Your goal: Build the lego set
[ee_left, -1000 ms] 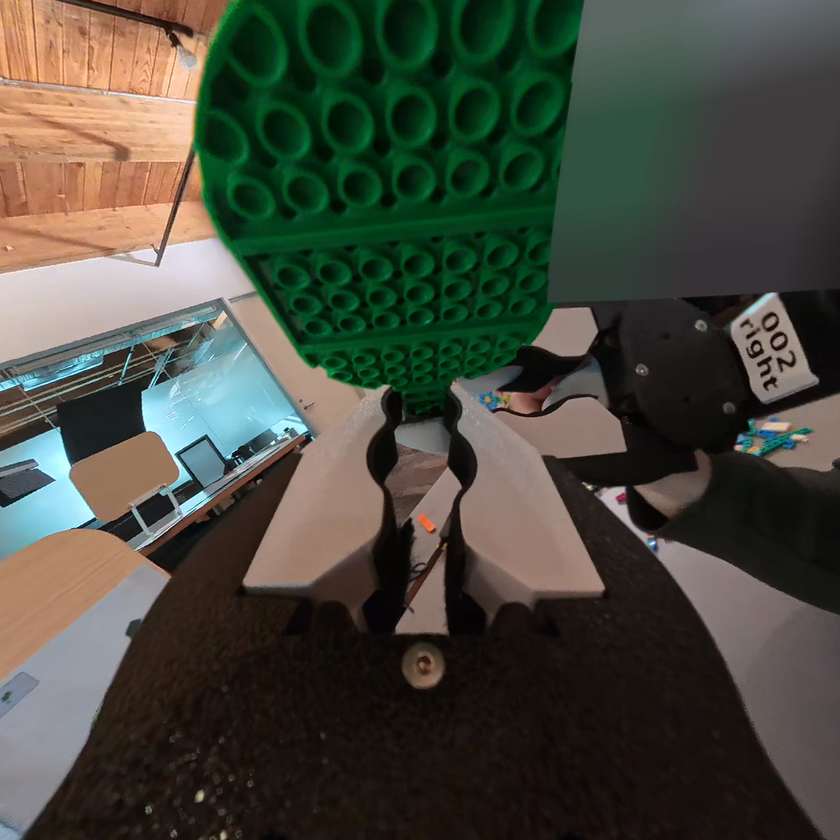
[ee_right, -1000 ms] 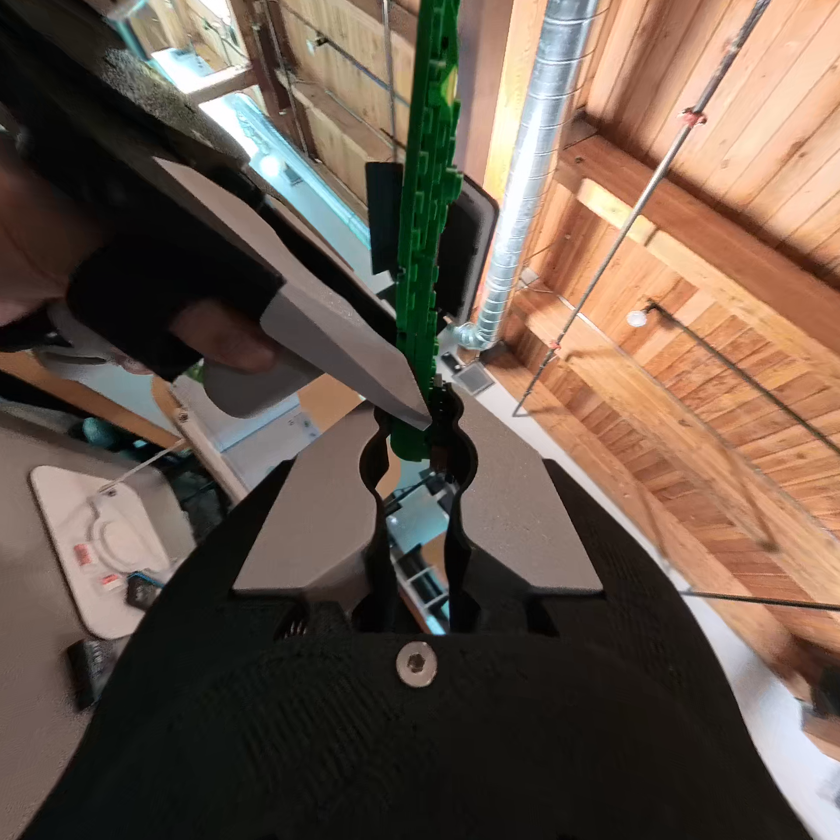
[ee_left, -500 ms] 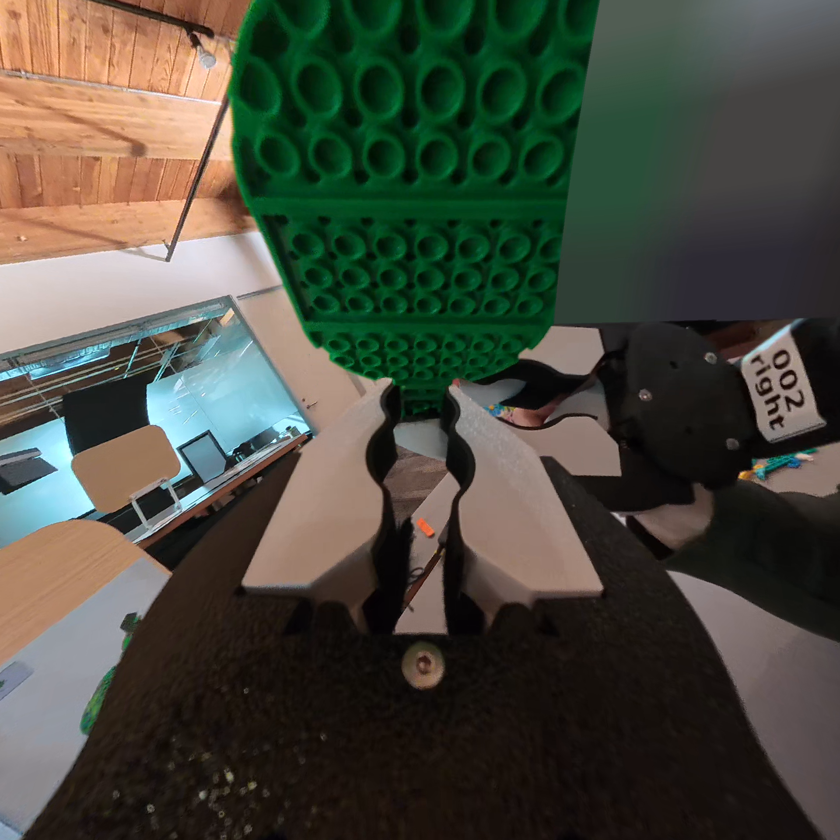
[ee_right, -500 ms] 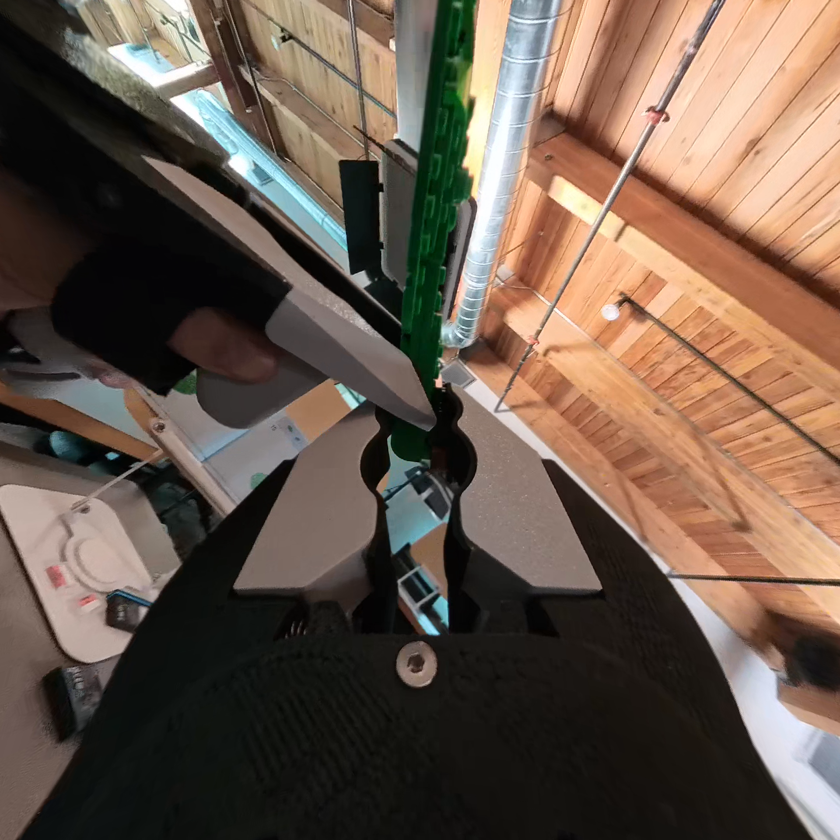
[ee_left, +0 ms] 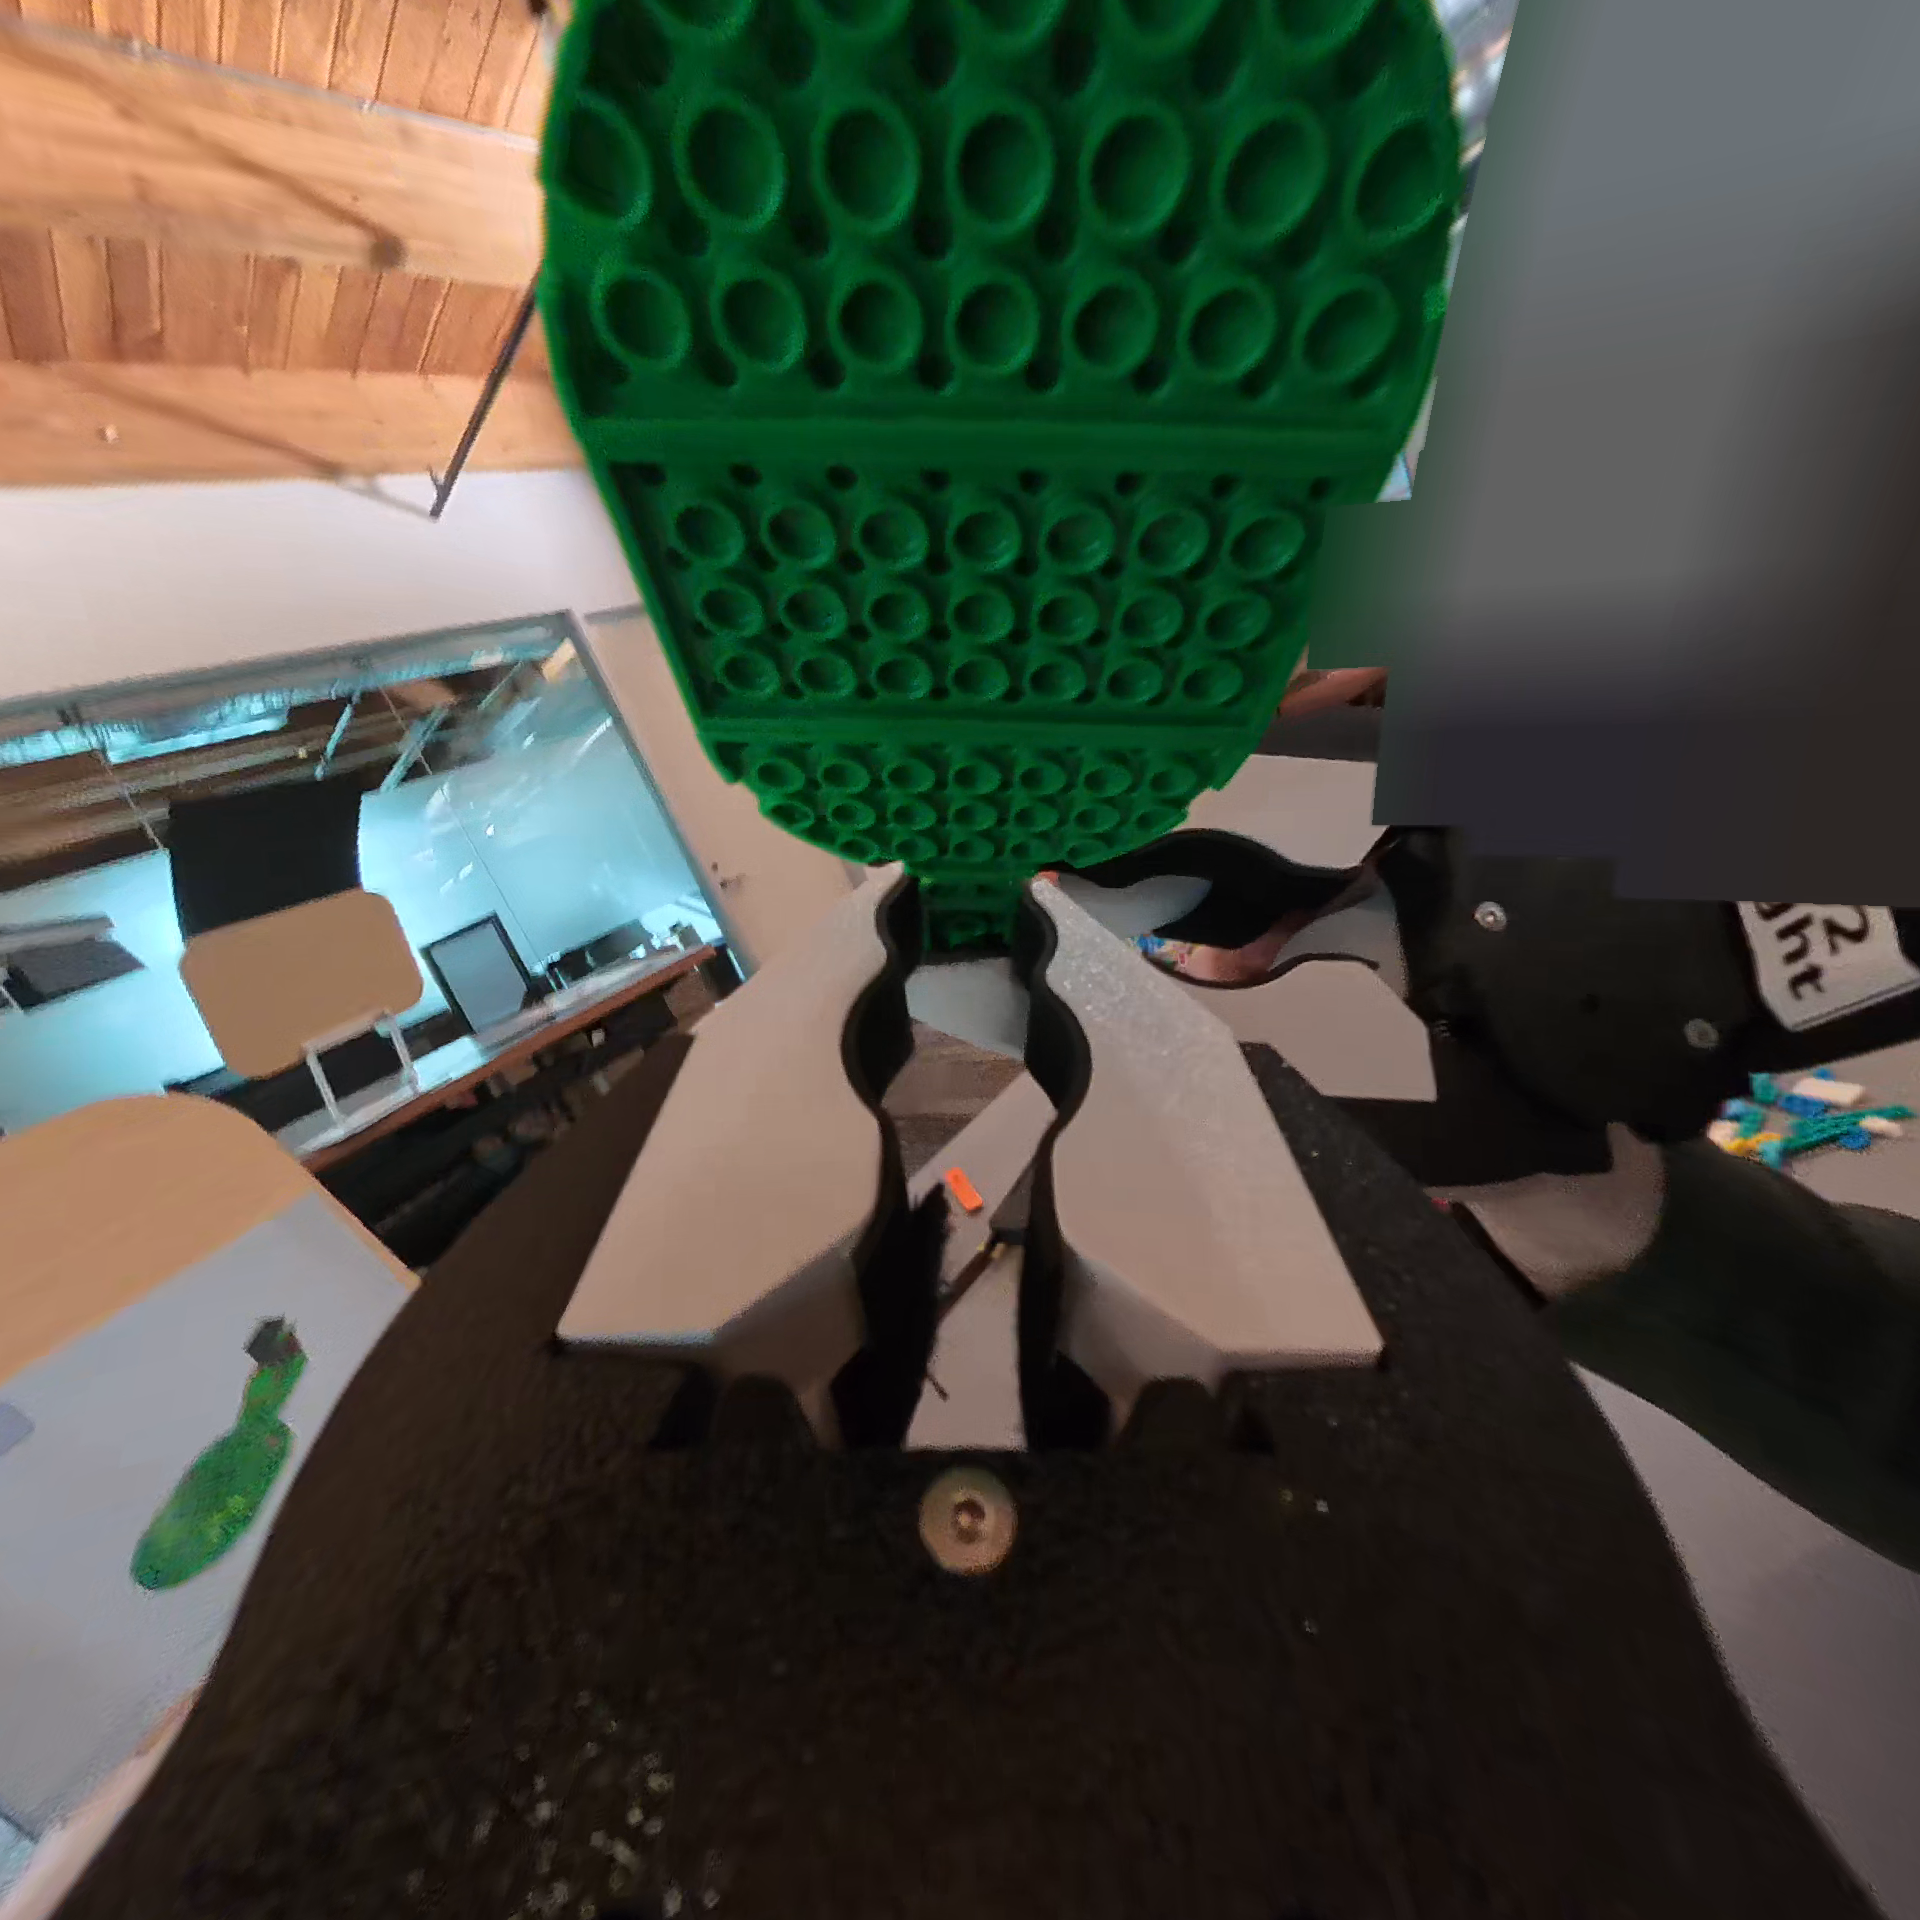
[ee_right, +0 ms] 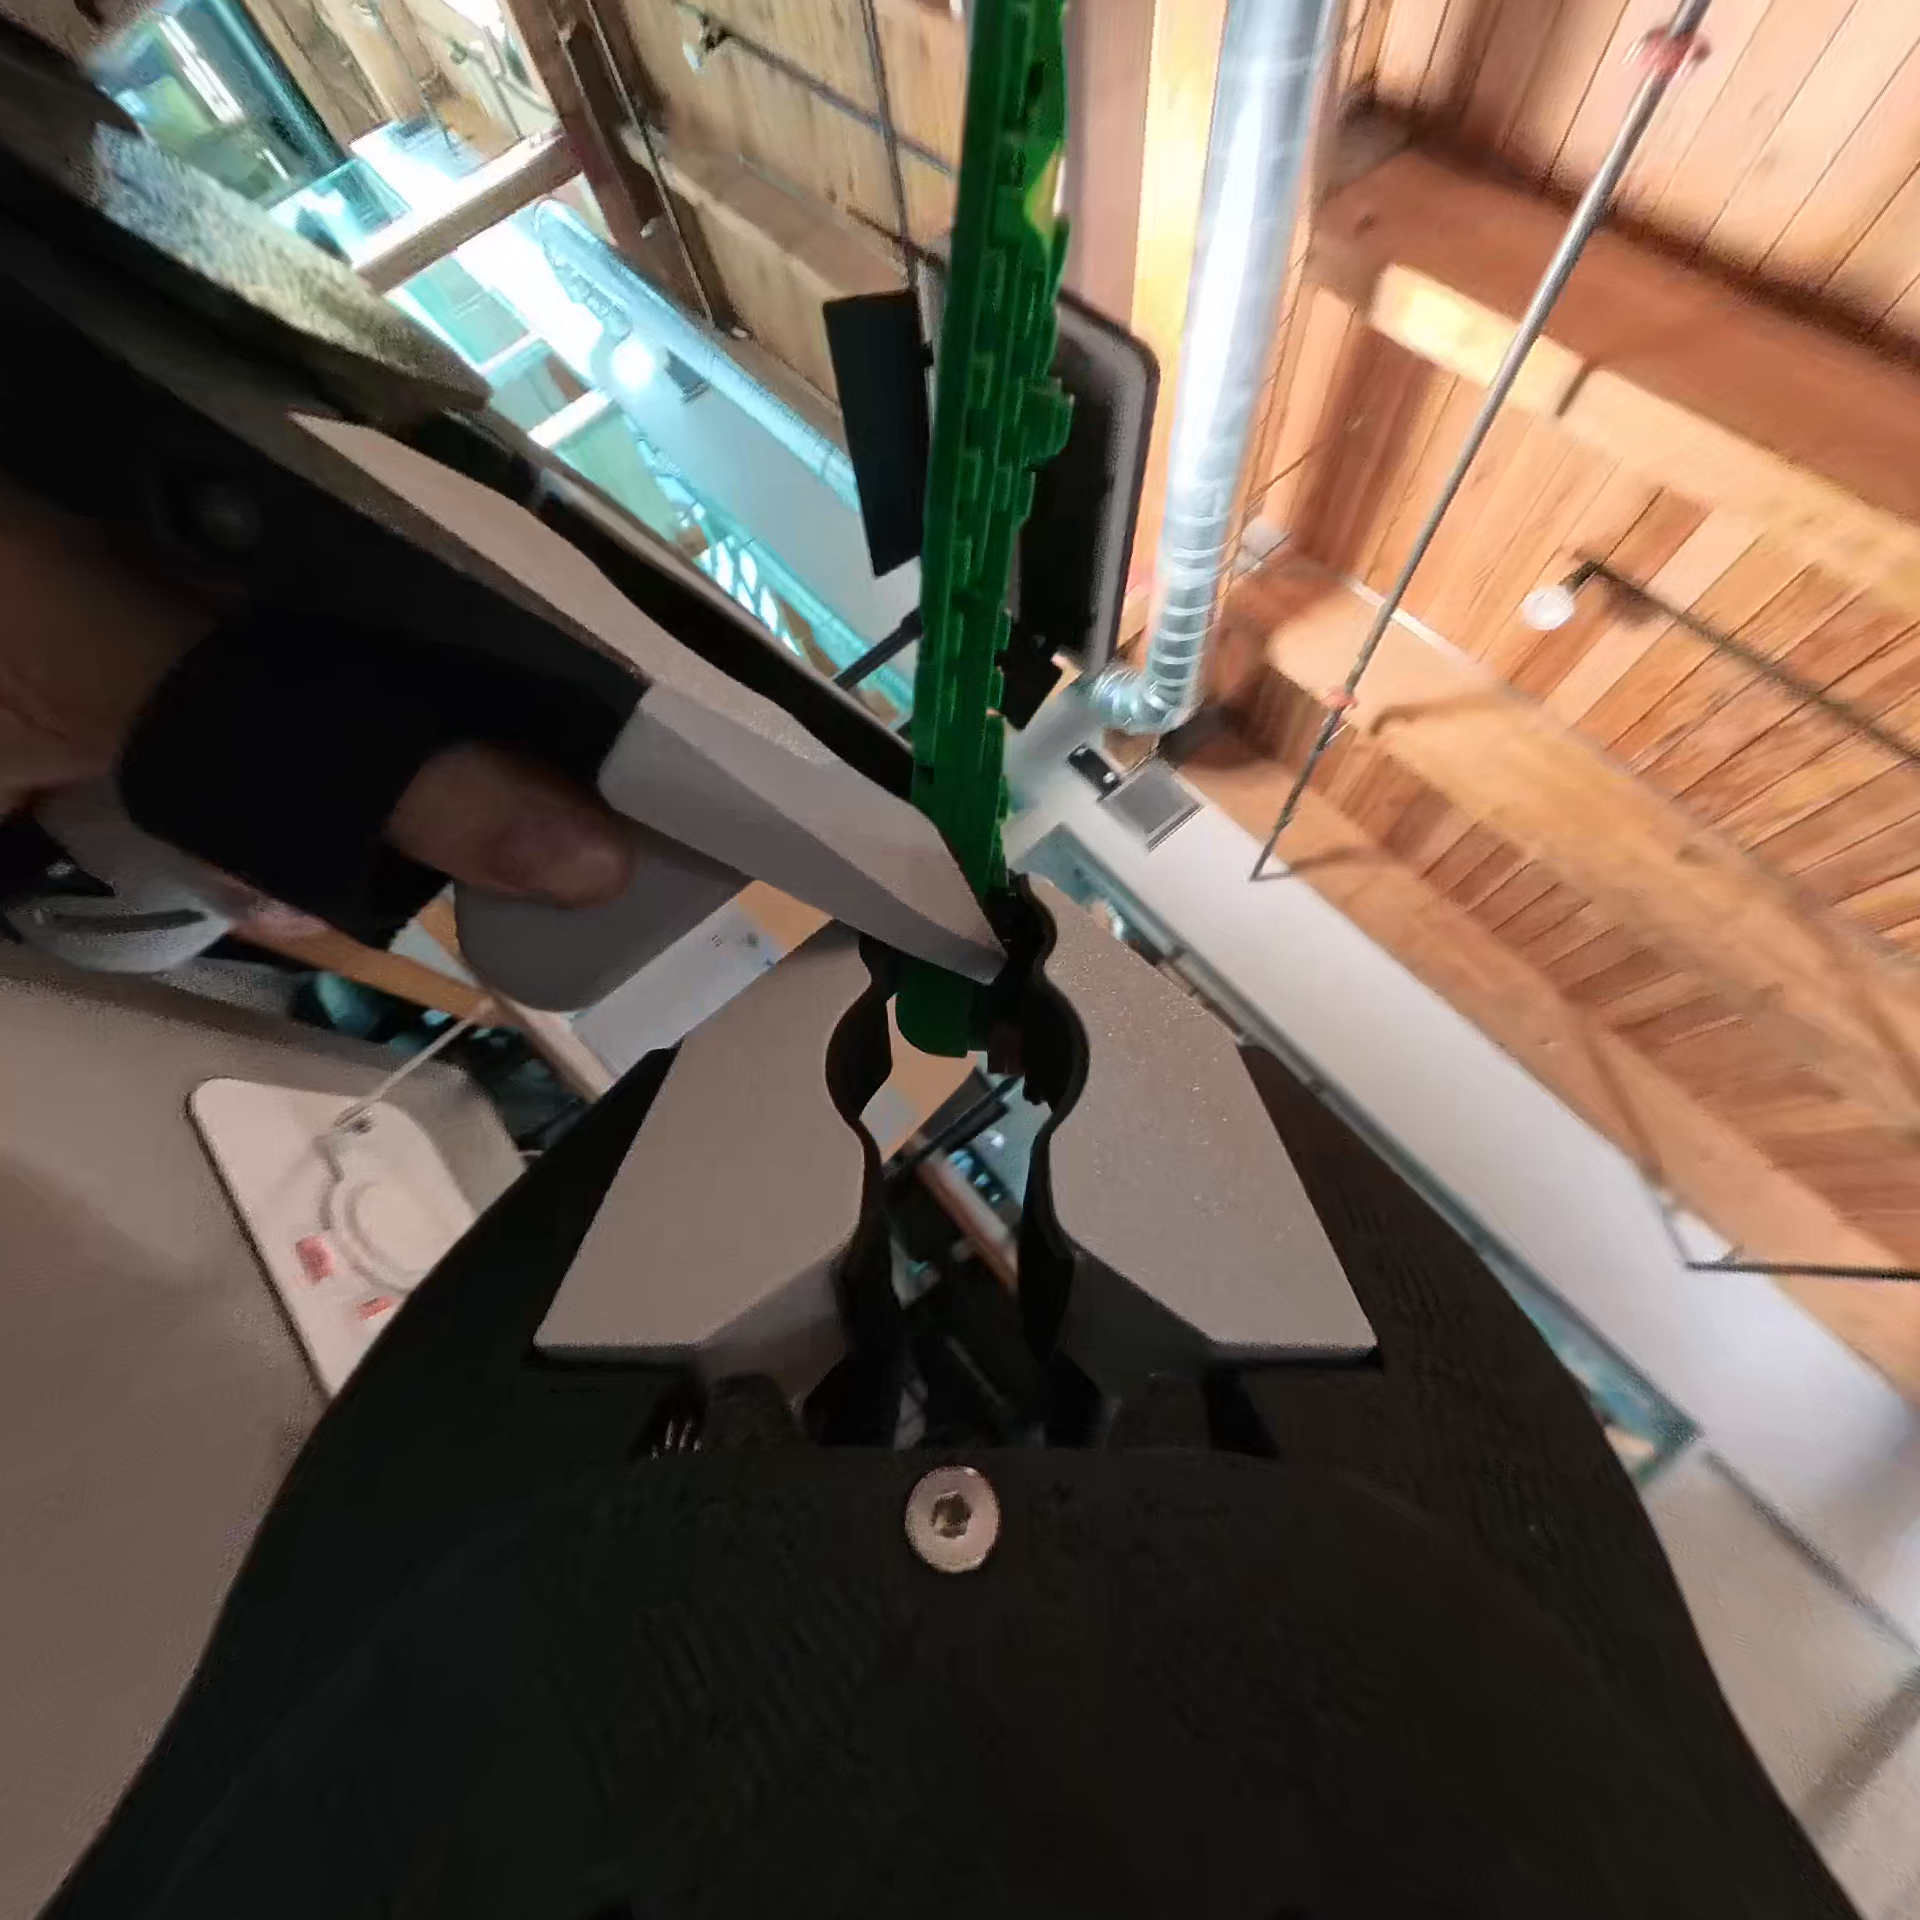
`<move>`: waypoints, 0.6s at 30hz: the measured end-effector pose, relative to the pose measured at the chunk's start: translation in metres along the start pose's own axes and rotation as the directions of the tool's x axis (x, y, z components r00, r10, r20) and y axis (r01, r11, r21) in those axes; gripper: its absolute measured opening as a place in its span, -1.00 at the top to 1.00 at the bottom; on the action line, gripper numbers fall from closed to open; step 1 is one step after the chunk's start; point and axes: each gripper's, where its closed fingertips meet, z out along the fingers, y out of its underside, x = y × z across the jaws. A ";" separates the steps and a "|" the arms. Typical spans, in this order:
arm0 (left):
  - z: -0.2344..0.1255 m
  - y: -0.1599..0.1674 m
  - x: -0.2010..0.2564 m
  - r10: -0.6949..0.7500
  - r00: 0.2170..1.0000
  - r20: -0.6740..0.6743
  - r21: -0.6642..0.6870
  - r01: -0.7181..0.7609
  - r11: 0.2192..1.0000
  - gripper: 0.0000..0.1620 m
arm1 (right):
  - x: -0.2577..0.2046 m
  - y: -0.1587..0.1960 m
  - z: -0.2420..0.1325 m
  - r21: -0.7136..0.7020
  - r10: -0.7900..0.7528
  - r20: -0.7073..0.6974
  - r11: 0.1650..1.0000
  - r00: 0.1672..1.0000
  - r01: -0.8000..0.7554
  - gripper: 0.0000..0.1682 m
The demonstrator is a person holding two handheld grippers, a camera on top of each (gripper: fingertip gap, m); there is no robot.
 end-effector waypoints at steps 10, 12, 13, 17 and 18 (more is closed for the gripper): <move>0.007 0.007 -0.006 -0.313 0.946 -0.082 0.056 0.318 0.947 0.82 | -0.006 0.003 0.000 -0.017 0.110 0.088 0.994 0.990 -0.109 0.59; 0.005 0.004 -0.008 -0.347 0.933 -0.095 0.079 0.355 0.932 0.82 | -0.004 -0.002 -0.001 0.006 0.095 0.076 0.995 0.993 -0.096 0.56; 0.004 0.001 -0.009 -0.368 0.923 -0.110 0.094 0.378 0.921 0.83 | -0.003 -0.006 -0.002 0.026 0.092 0.072 0.995 0.993 -0.094 0.52; -0.005 -0.007 -0.014 -0.460 0.870 -0.179 0.148 0.486 0.862 0.82 | 0.007 -0.026 -0.012 0.132 0.079 0.037 0.988 0.996 -0.084 0.29; -0.007 -0.008 -0.016 -0.474 0.859 -0.194 0.150 0.503 0.851 0.83 | 0.010 -0.029 -0.014 0.148 0.073 0.027 0.986 0.997 -0.076 0.24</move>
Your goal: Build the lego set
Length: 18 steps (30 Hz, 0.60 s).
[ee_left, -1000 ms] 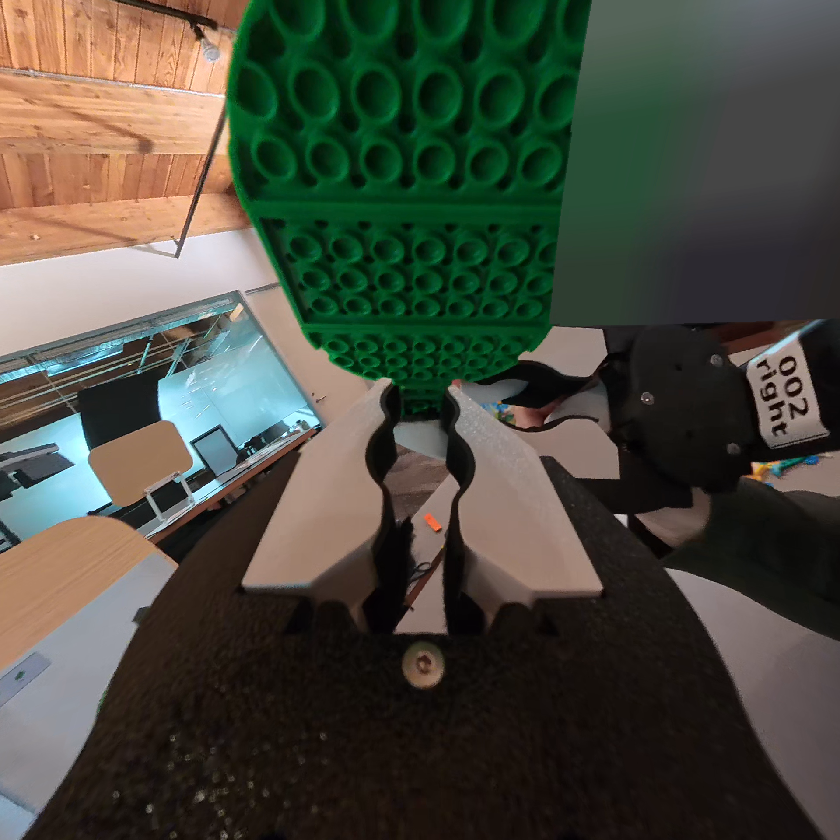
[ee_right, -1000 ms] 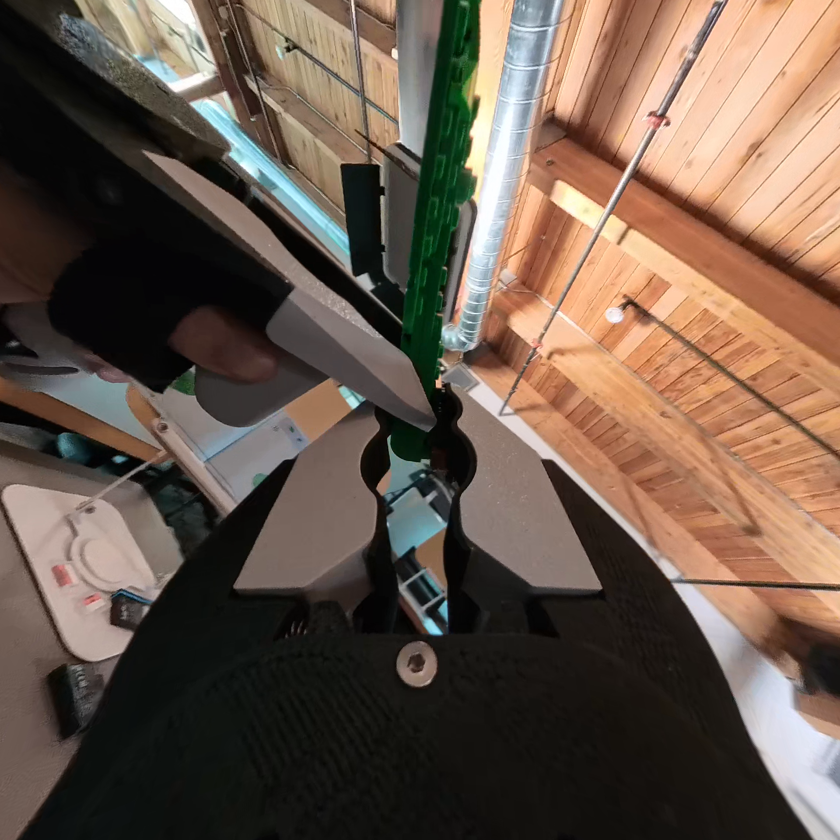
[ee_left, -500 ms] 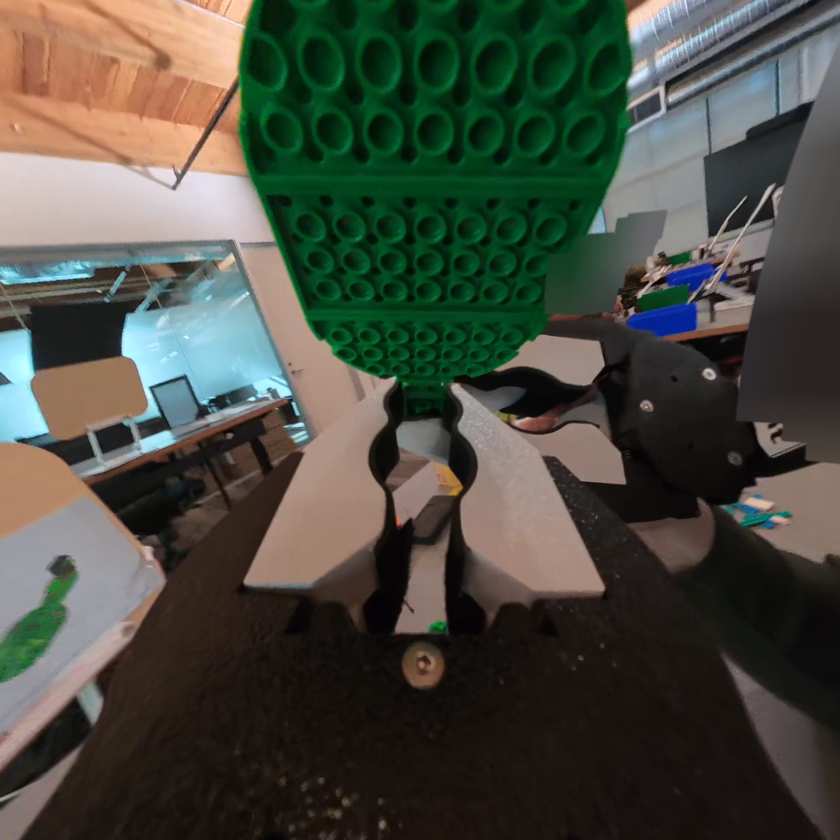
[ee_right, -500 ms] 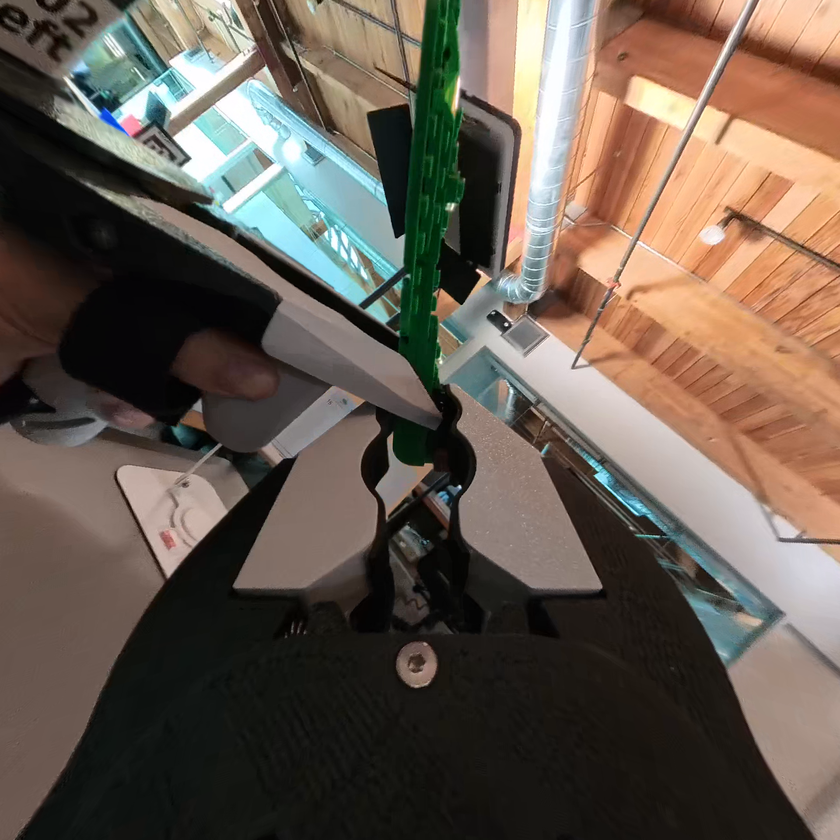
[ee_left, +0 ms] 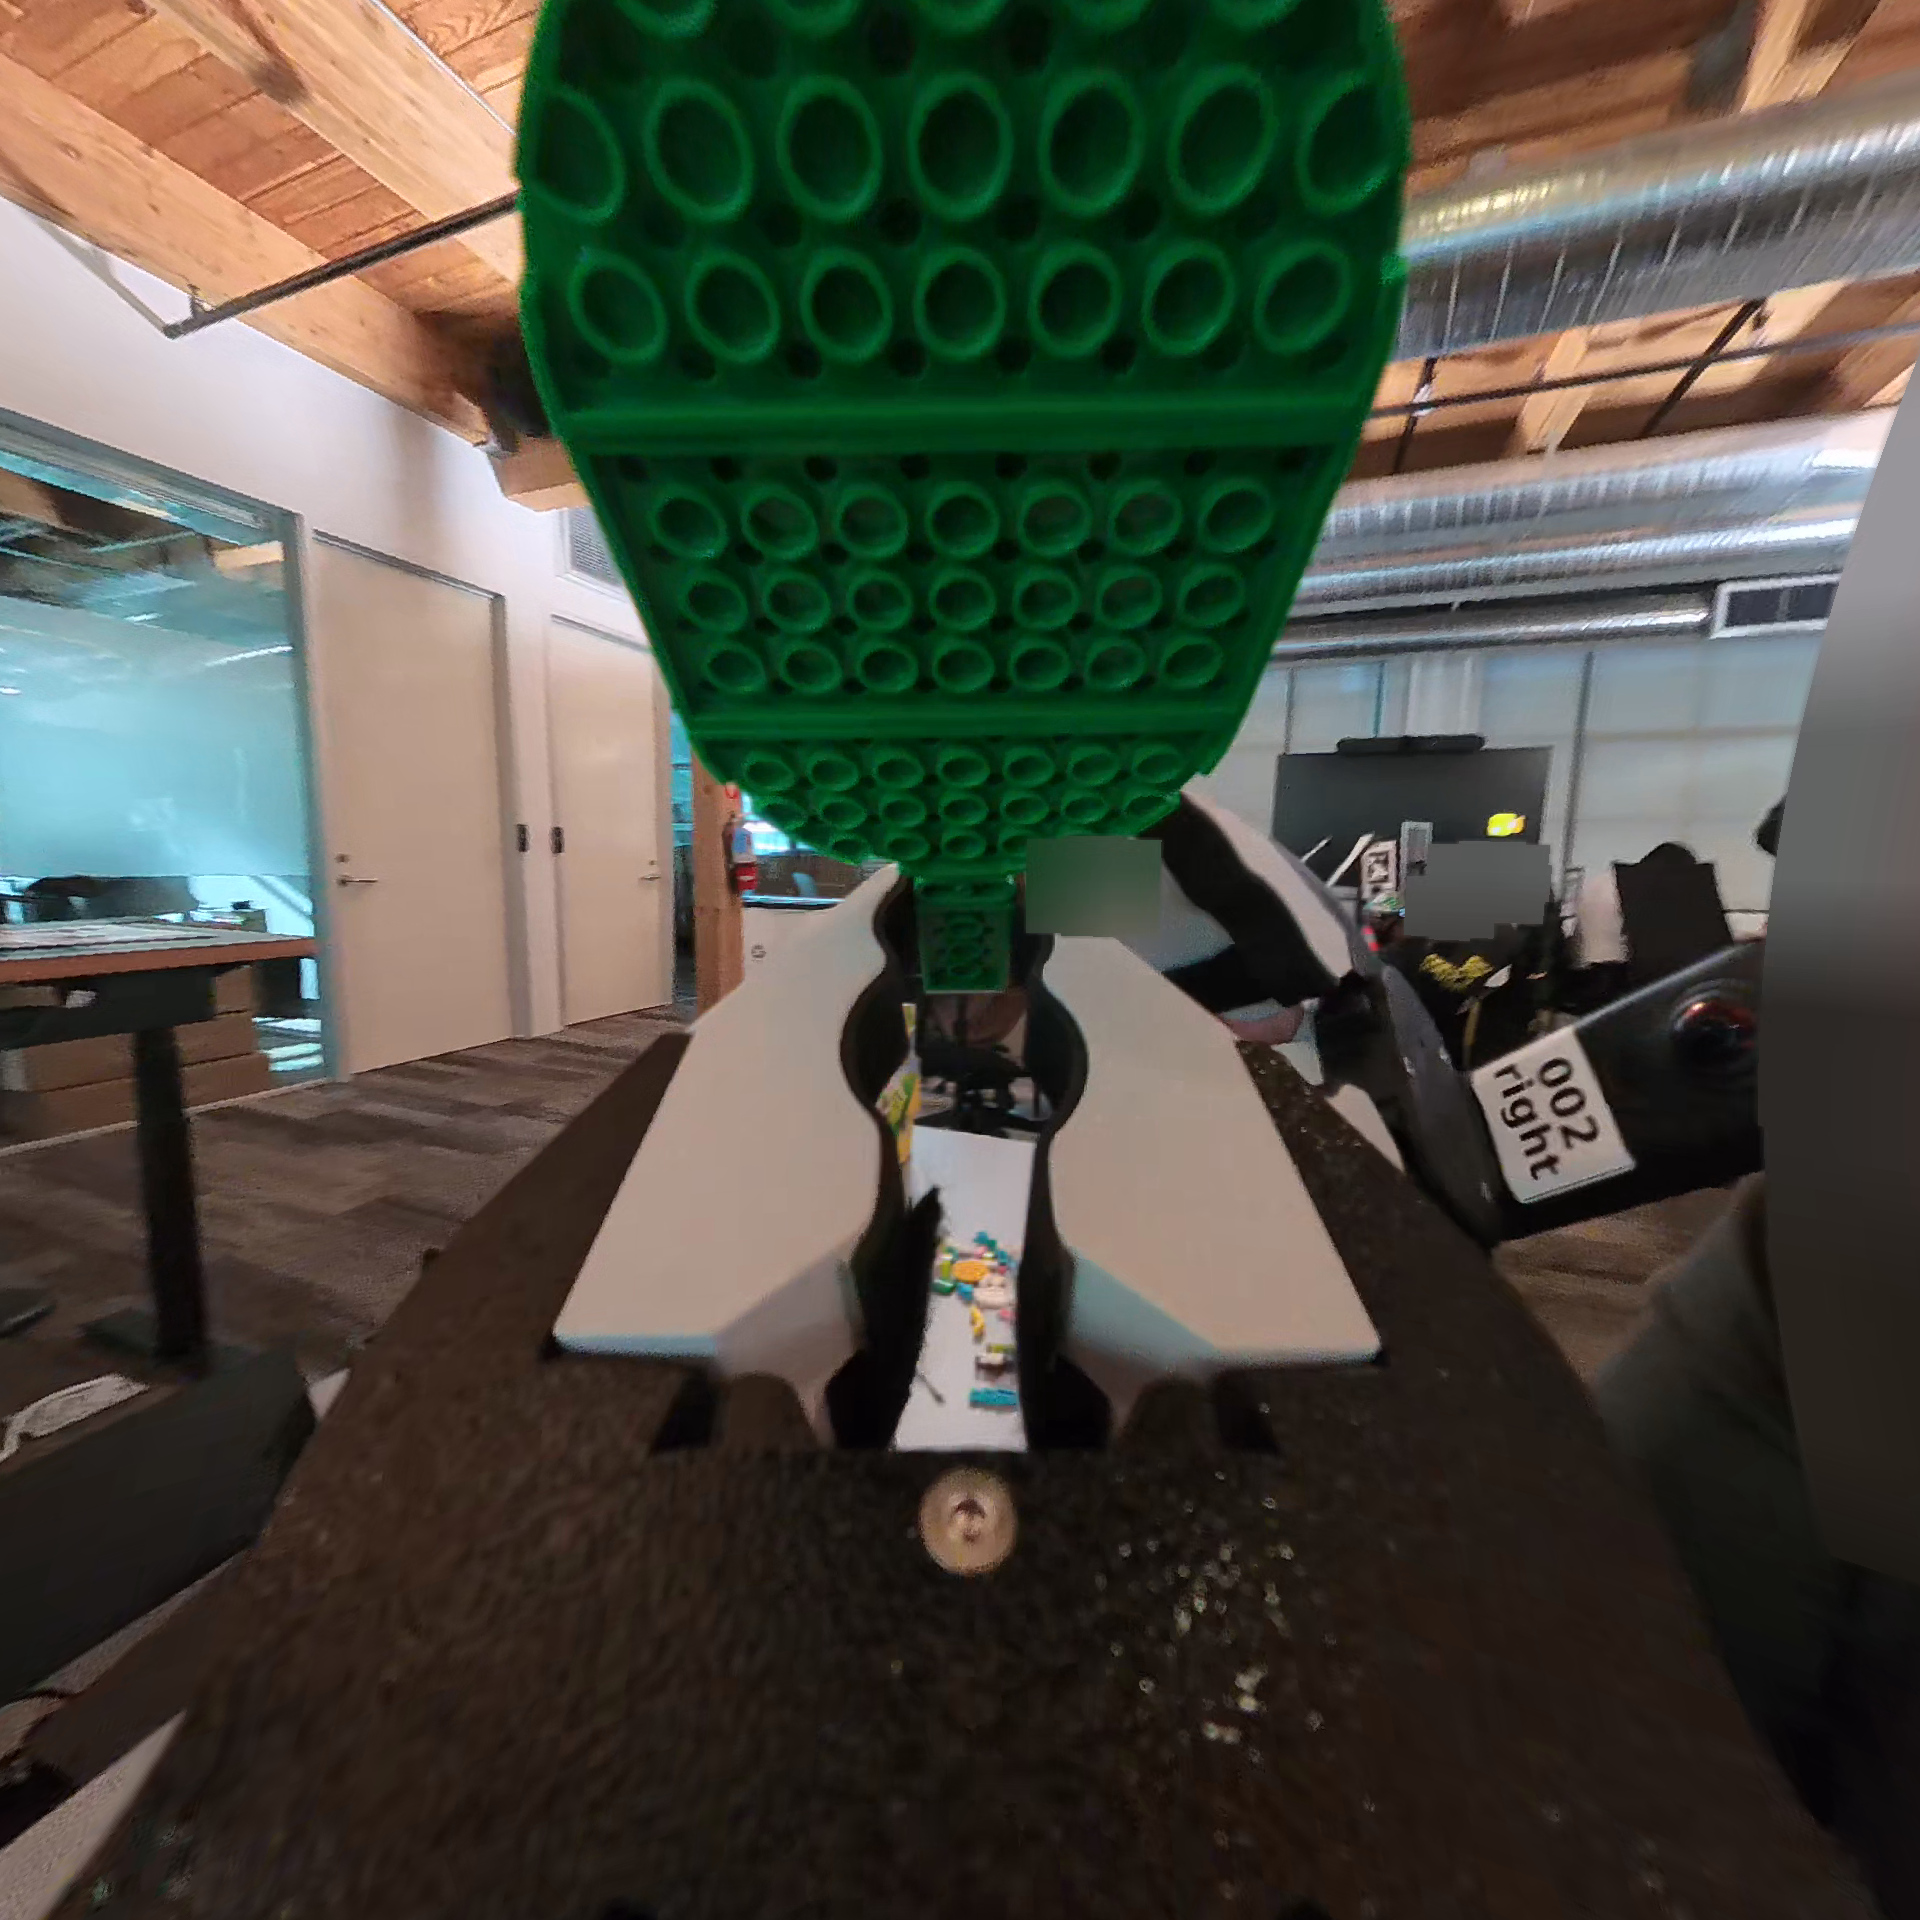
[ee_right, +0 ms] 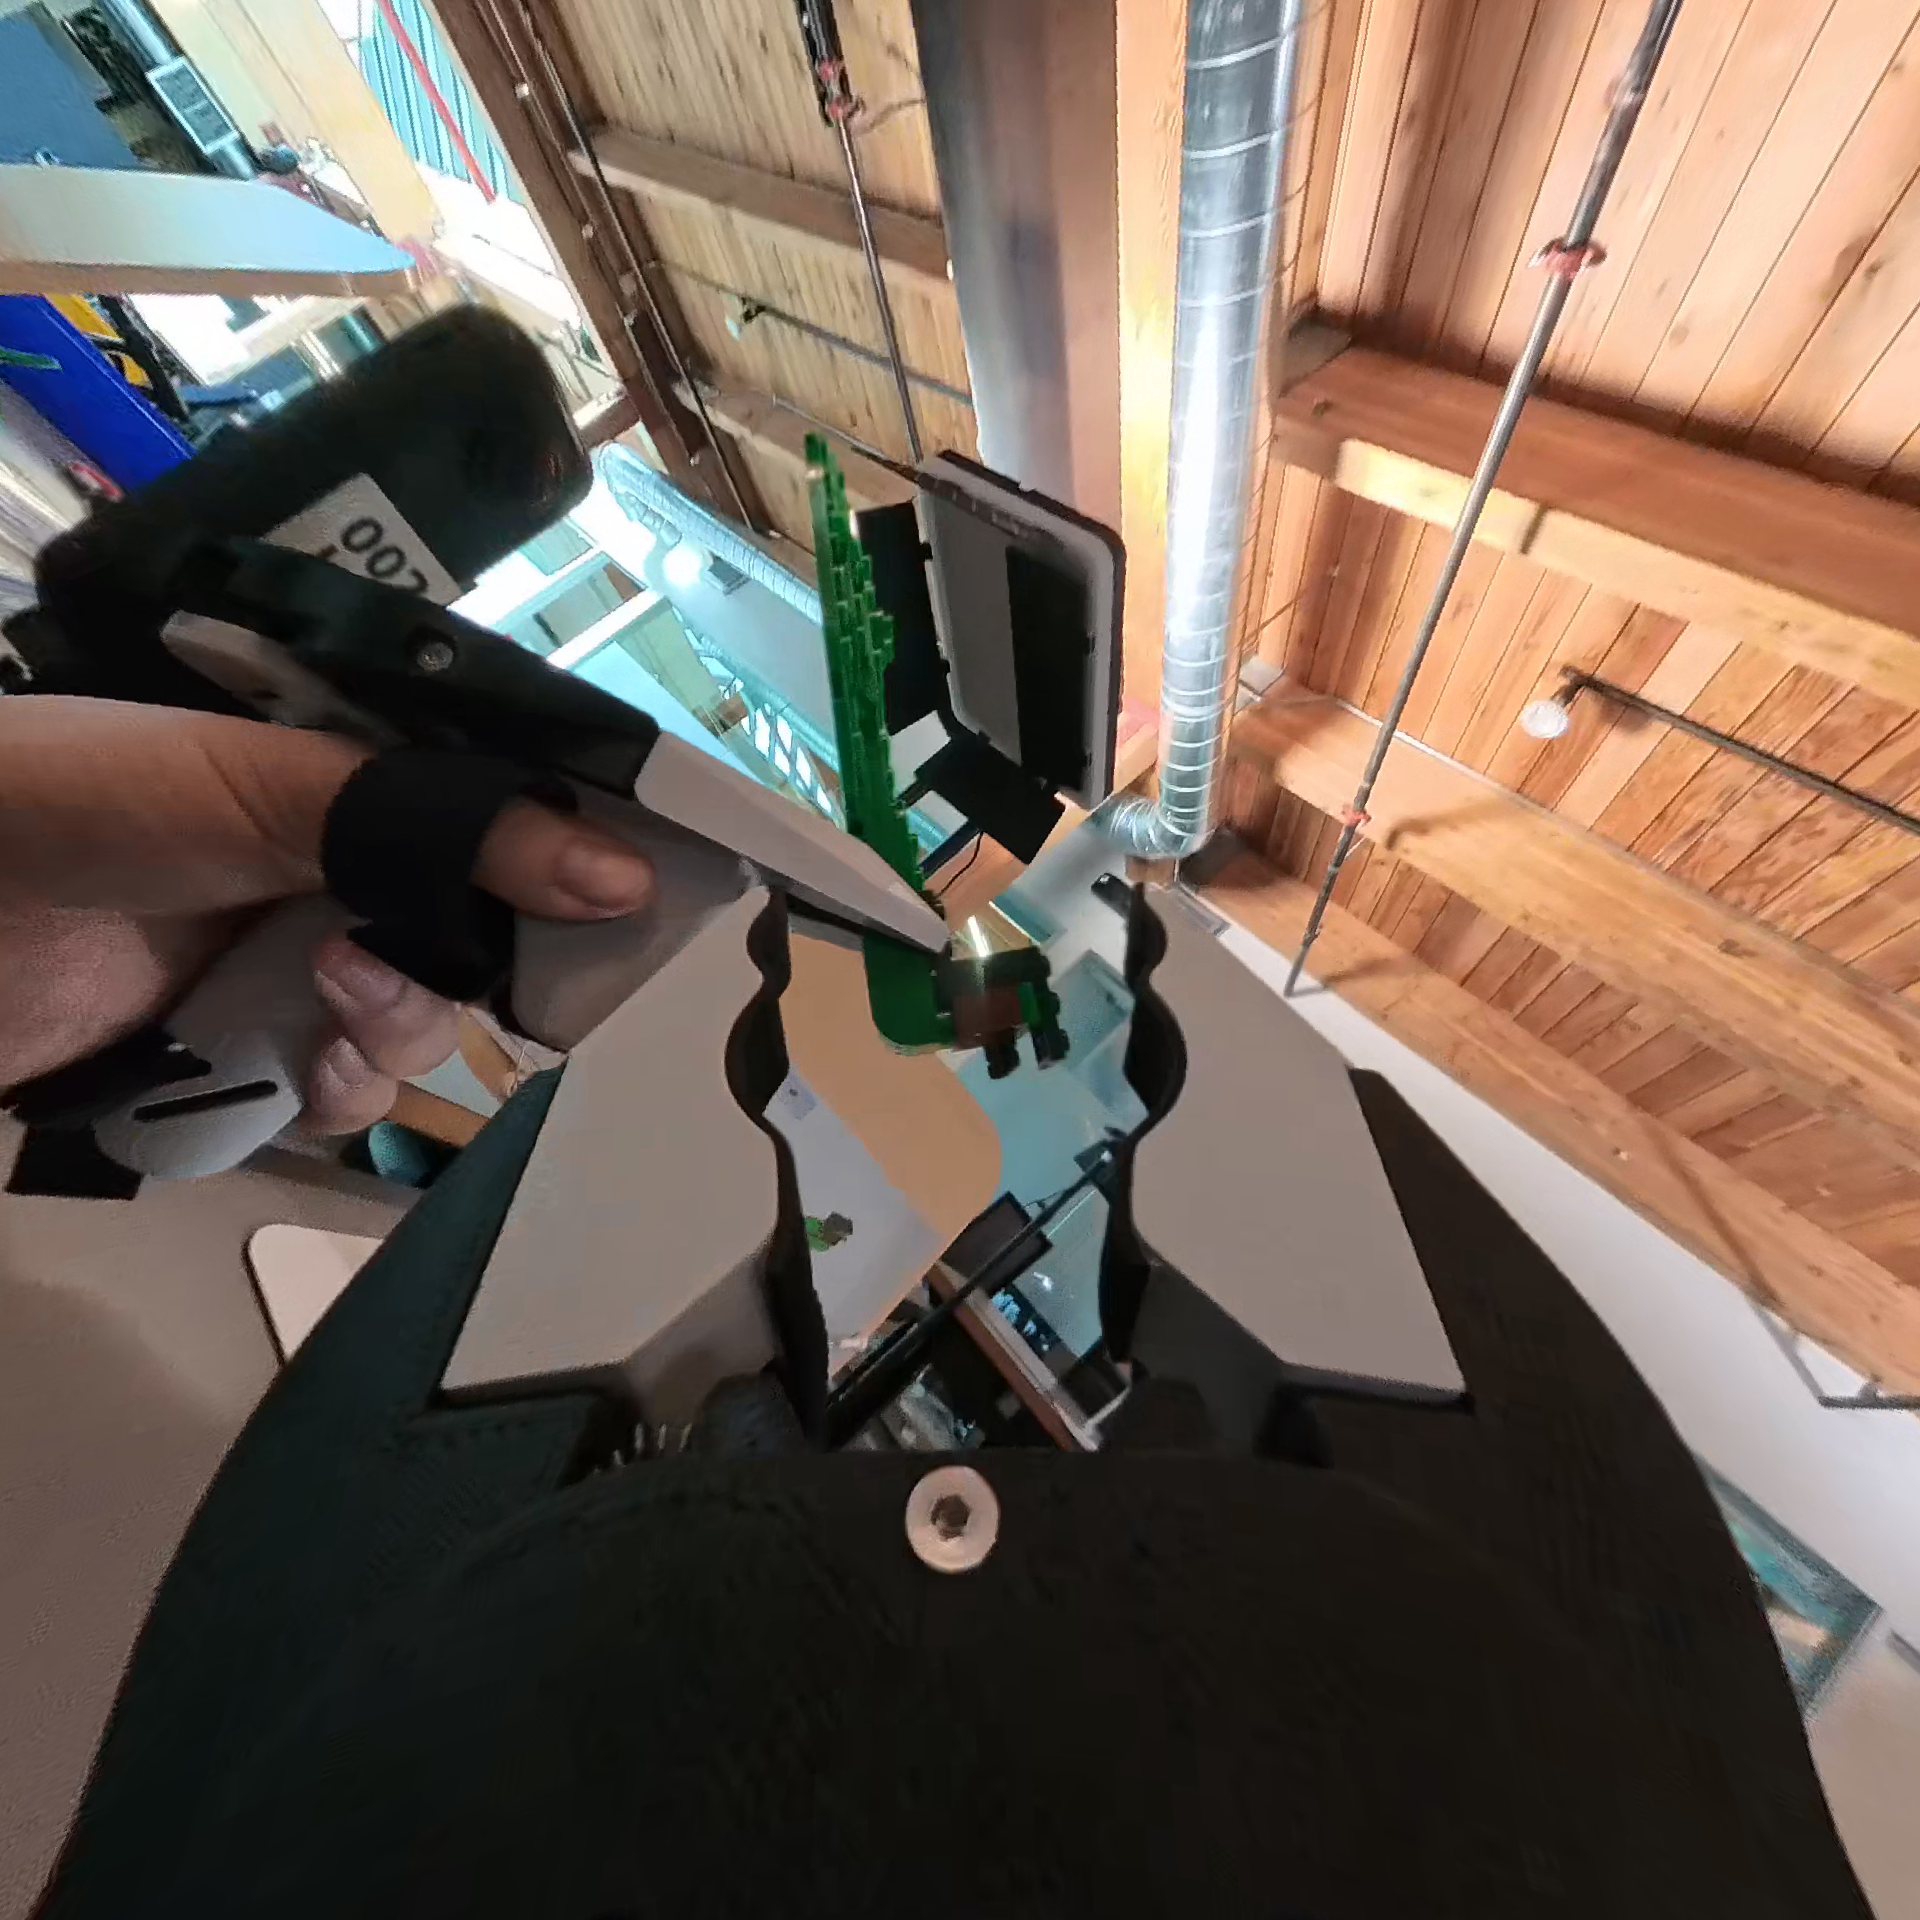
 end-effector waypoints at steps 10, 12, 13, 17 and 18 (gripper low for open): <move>-0.004 0.005 0.011 -0.128 0.985 -0.113 -0.062 0.121 0.991 0.82 | 0.000 0.019 0.002 -0.064 -0.073 -0.002 0.995 0.997 0.073 0.46; -0.004 0.004 0.012 -0.140 0.982 -0.126 -0.055 0.134 0.989 0.82 | -0.002 0.018 0.002 -0.061 -0.089 -0.001 0.994 0.996 0.088 0.51; -0.004 0.004 0.013 -0.145 0.981 -0.130 -0.054 0.139 0.989 0.82 | -0.002 0.018 0.002 -0.064 -0.091 -0.001 0.994 0.996 0.091 0.51; -0.004 0.004 0.012 -0.152 0.980 -0.126 -0.053 0.146 0.988 0.82 | -0.002 0.019 0.002 -0.079 -0.082 -0.002 0.994 0.997 0.081 0.52; -0.004 0.003 0.012 -0.155 0.979 -0.131 -0.049 0.150 0.987 0.82 | -0.001 0.019 0.002 -0.079 -0.086 -0.008 0.993 0.996 0.085 0.53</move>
